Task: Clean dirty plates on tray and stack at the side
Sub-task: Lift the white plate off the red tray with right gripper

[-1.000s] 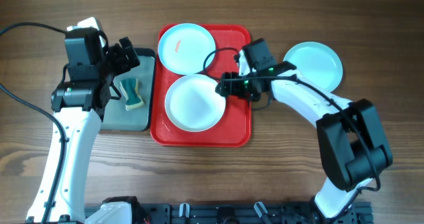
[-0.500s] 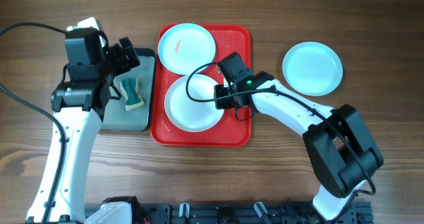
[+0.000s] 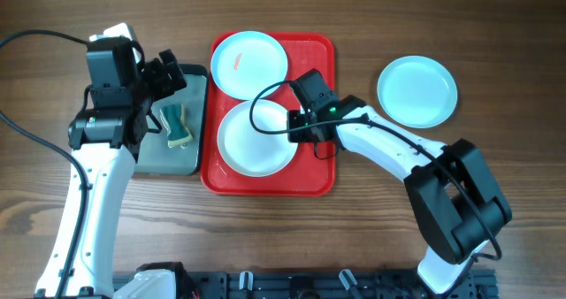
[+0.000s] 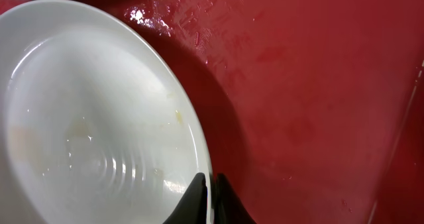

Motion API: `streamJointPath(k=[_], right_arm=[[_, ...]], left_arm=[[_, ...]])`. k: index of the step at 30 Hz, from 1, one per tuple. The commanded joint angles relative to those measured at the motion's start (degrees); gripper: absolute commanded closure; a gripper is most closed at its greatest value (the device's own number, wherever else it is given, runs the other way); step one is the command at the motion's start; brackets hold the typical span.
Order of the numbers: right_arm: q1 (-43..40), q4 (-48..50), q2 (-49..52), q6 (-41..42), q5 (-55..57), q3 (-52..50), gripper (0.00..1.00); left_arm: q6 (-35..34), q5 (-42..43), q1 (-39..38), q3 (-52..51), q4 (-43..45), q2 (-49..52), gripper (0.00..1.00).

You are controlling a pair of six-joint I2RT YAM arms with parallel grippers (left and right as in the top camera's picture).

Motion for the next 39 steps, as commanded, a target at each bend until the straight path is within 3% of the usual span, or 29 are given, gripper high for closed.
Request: streamJointPath(k=[1, 3, 8, 17, 24, 32, 39], right_arm=[[0.0, -0.3, 0.6, 1.4, 0.6, -0.8, 0.90], [0.0, -0.5, 0.6, 1.3, -0.1, -0.8, 0.85], [0.0, -1.2, 1.9, 1.3, 0.0, -0.8, 0.86], [0.0, 0.5, 3.0, 1.5, -2.0, -0.8, 0.96], [-0.1, 0.2, 0.8, -1.2, -1.6, 0.3, 0.96], [-0.1, -0.1, -7.2, -3.7, 6.5, 2.7, 0.96], [-0.1, 1.7, -8.3, -5.0, 9.3, 4.1, 0.96]], left_arm=[[-0.7, 0.3, 0.2, 0.3, 0.0, 0.3, 0.00], [-0.7, 0.3, 0.2, 0.3, 0.0, 0.3, 0.00], [-0.7, 0.3, 0.2, 0.3, 0.0, 0.3, 0.00], [-0.7, 0.3, 0.2, 0.3, 0.0, 0.3, 0.00], [-0.7, 0.3, 0.2, 0.3, 0.0, 0.3, 0.00], [-0.7, 0.3, 0.2, 0.3, 0.0, 0.3, 0.00], [-0.7, 0.3, 0.2, 0.3, 0.0, 0.3, 0.00]])
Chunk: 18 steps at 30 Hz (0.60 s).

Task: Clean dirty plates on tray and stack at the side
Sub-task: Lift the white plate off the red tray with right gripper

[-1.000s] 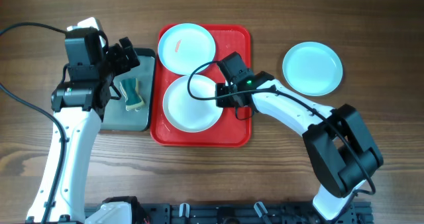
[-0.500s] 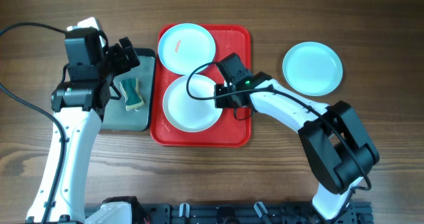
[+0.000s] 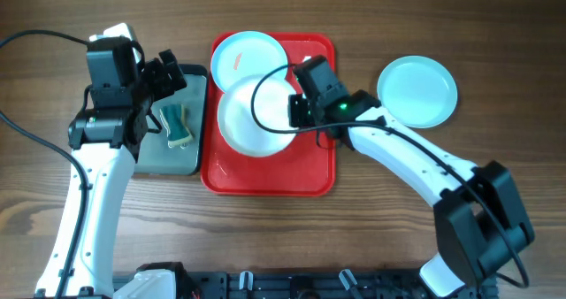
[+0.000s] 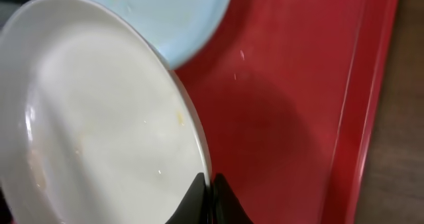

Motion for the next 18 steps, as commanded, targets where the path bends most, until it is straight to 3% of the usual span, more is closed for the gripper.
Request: streamJointPath(k=[1, 8, 18], right_arm=[[-0.1, 2.1, -1.1, -1.8, 3.4, 1.4, 0.96], [-0.1, 12.9, -1.1, -2.2, 12.8, 1.4, 0.96], [-0.1, 26.0, -0.2, -4.3, 17.7, 1.4, 0.96]], left_arm=[[-0.7, 0.3, 0.2, 0.3, 0.0, 0.3, 0.00], [-0.7, 0.3, 0.2, 0.3, 0.0, 0.3, 0.00], [-0.7, 0.3, 0.2, 0.3, 0.0, 0.3, 0.00]])
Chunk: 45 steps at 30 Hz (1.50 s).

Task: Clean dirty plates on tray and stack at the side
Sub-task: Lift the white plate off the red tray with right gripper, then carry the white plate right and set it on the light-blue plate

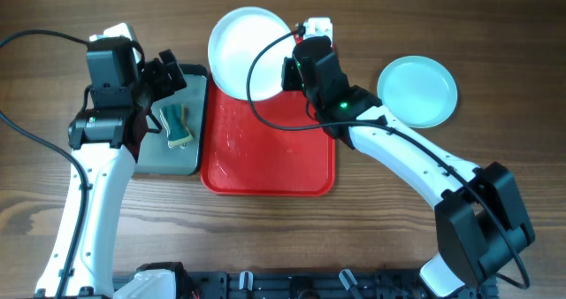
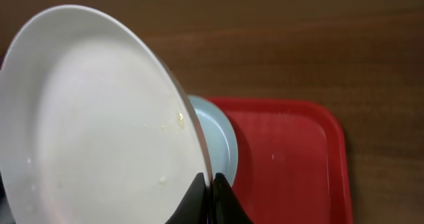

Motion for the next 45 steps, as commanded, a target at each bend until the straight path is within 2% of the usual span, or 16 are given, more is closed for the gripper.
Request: streamJointPath(k=[1, 10, 16, 24, 33, 40, 45], right_arm=[[-0.1, 2.2, 0.0, -2.5, 4.3, 1.0, 0.96], [1.1, -0.4, 0.1, -3.0, 3.8, 1.0, 0.96], [4.4, -0.4, 0.1, -11.9, 4.5, 1.0, 0.96], [11.1, 0.1, 0.1, -26.3, 23.5, 1.0, 0.96], [20.8, 4.6, 0.1, -43.6, 39.0, 1.0, 0.96], [26.3, 7.3, 0.1, -51.7, 48.7, 1.0, 0.96], [26.9, 7.6, 0.1, -52.0, 50.8, 1.0, 0.96]], left_arm=[[-0.7, 0.3, 0.2, 0.3, 0.1, 0.3, 0.00], [-0.7, 0.3, 0.2, 0.3, 0.1, 0.3, 0.00], [-0.7, 0.3, 0.2, 0.3, 0.1, 0.3, 0.00], [-0.7, 0.3, 0.2, 0.3, 0.1, 0.3, 0.00], [-0.7, 0.3, 0.2, 0.3, 0.1, 0.3, 0.00], [-0.7, 0.3, 0.2, 0.3, 0.1, 0.3, 0.00], [-0.7, 0.3, 0.2, 0.3, 0.1, 0.3, 0.00]])
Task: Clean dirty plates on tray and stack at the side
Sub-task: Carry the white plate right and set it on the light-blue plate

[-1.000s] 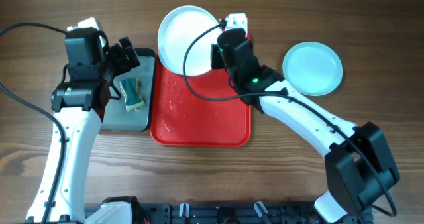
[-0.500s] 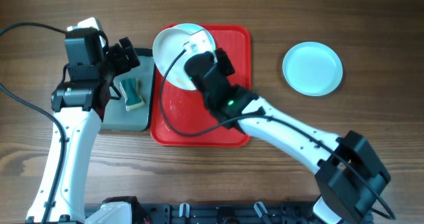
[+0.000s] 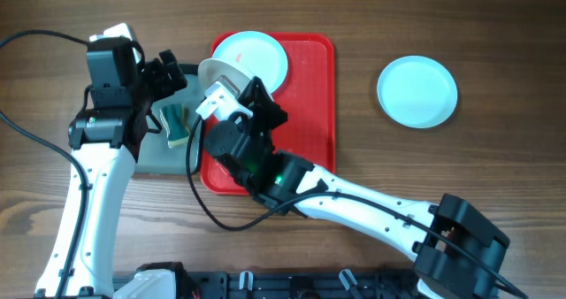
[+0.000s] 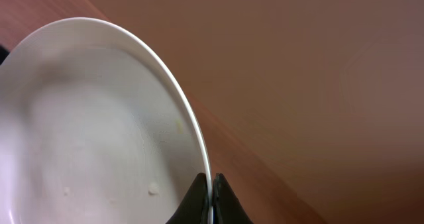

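Note:
My right gripper (image 4: pixel 211 184) is shut on the rim of a white plate (image 4: pixel 99 131) with small specks on it. Overhead, that plate (image 3: pixel 217 71) hangs tilted over the left edge of the red tray (image 3: pixel 309 87), with the right gripper (image 3: pixel 233 94) under it and the arm raised high. A pale plate with a red smear (image 3: pixel 261 56) lies at the tray's far end. My left gripper (image 3: pixel 170 73) stands open over the far end of the grey tray (image 3: pixel 159 157), just beyond the green and yellow sponge (image 3: pixel 174 126).
A clean pale blue plate (image 3: pixel 417 91) lies on the wooden table to the right of the red tray. My right arm crosses the near half of the red tray. Cables run along the left arm.
My right arm has swung round to the left, and the white plate has gone from over the tray's far end to its left edge, near the sponge. The smeared plate shows again. The left arm is unchanged.
The right gripper was shut on the rim of the white plate lying on the near half of the red tray. Then the plate was off the tray, tilted, then over the far end, hiding the smeared plate. Now it hangs by the grey tray.

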Motion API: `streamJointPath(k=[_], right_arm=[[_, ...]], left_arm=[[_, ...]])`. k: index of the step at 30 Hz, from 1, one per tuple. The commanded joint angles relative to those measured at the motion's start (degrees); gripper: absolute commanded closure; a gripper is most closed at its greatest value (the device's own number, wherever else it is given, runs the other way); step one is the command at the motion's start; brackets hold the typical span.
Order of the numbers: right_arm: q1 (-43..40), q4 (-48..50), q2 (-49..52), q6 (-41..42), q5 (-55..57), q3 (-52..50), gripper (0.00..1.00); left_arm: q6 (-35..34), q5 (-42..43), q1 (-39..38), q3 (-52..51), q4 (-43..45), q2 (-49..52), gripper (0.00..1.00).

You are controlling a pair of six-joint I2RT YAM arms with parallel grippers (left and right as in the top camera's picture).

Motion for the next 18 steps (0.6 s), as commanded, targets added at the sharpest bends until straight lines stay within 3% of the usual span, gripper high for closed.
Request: streamJointPath(k=[1, 9, 14, 18], right_arm=[[0.1, 0.5, 0.1, -2.1, 4.7, 1.0, 0.96], [-0.3, 0.9, 0.1, -0.7, 2.1, 1.0, 0.96], [-2.9, -2.4, 0.1, 13.5, -2.9, 0.9, 0.96], [-7.2, -10.5, 0.1, 28.2, -17.7, 0.9, 0.96]], left_arm=[[-0.7, 0.3, 0.2, 0.3, 0.2, 0.3, 0.00], [-0.7, 0.3, 0.2, 0.3, 0.2, 0.3, 0.00], [-0.7, 0.3, 0.2, 0.3, 0.2, 0.3, 0.00], [-0.7, 0.3, 0.2, 0.3, 0.2, 0.3, 0.00]])
